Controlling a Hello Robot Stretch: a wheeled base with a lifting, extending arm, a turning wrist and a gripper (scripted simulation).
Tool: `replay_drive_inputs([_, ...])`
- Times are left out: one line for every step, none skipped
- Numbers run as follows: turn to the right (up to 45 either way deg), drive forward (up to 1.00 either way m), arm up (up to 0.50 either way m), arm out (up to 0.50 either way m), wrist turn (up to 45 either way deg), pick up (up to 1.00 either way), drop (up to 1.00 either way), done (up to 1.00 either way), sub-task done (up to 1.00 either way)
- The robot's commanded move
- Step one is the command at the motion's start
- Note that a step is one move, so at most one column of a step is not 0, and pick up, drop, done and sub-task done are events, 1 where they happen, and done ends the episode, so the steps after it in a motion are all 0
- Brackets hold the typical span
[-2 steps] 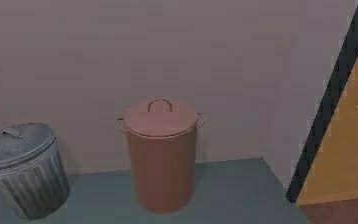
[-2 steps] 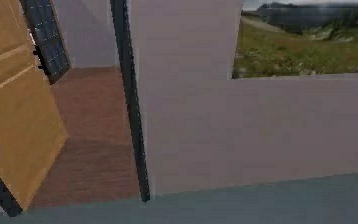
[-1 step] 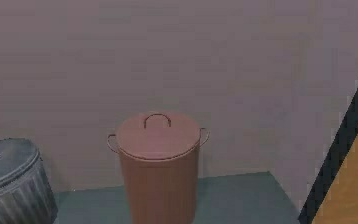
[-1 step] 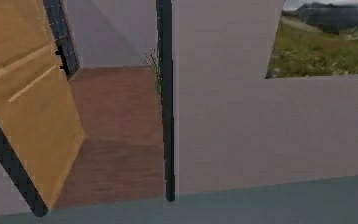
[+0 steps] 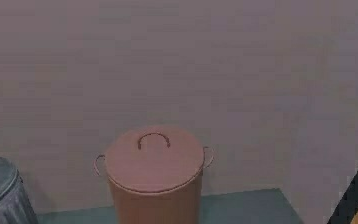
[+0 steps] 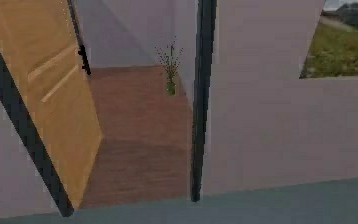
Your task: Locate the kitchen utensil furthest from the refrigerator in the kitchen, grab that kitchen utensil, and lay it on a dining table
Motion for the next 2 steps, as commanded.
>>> replay_drive_inputs([45.0, 0.0, 0.0, 0.0, 0.0, 0.0, 0.0, 0.0, 0.0])
replay_drive_inputs([33.0, 0.0, 0.0, 0.0, 0.0, 0.0, 0.0, 0.0, 0.0])
